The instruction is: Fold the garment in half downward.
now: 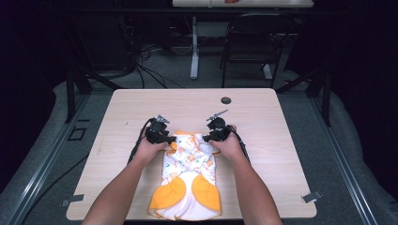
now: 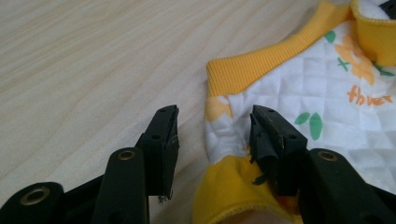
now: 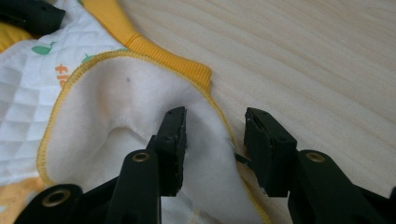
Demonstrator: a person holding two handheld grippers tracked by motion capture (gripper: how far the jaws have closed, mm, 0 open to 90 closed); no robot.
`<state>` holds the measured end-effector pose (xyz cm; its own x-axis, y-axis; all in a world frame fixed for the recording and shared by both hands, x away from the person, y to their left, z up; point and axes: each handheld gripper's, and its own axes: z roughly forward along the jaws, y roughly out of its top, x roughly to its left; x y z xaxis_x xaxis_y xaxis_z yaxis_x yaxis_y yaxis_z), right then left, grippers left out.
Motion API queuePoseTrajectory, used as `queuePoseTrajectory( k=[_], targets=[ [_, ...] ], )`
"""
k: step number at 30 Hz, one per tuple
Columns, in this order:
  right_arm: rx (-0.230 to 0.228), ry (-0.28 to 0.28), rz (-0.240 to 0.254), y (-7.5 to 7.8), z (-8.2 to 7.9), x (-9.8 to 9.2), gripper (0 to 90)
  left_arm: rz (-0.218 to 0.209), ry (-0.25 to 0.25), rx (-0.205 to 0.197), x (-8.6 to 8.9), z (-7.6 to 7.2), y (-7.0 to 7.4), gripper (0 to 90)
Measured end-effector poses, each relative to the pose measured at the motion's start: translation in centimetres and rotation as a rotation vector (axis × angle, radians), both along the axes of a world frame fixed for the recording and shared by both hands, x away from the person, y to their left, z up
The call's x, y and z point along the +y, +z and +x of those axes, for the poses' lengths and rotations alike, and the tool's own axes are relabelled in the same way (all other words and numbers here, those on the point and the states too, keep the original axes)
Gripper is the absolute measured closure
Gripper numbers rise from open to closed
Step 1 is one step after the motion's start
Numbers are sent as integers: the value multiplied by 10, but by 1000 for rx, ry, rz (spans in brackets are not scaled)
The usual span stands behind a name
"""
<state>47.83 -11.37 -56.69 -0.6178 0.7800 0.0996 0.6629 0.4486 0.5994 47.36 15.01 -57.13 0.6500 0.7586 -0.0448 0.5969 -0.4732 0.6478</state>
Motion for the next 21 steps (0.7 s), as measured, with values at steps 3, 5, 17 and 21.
queuePoseTrajectory(
  k=[3,5,17,21],
  targets=[
    [8,25,-21,1,1,-1,584,-4,-3,1,0,0,-1,534],
    [-10,39,-24,1,0,0,604,1,-11,-7,-1,0,-1,570],
    [20,72,-16,2,-4,6,847,-32,-36,25,-1,-1,0,808],
    [15,72,-34,3,-6,8,869,-33,-30,30,-2,-1,0,835]
  ],
)
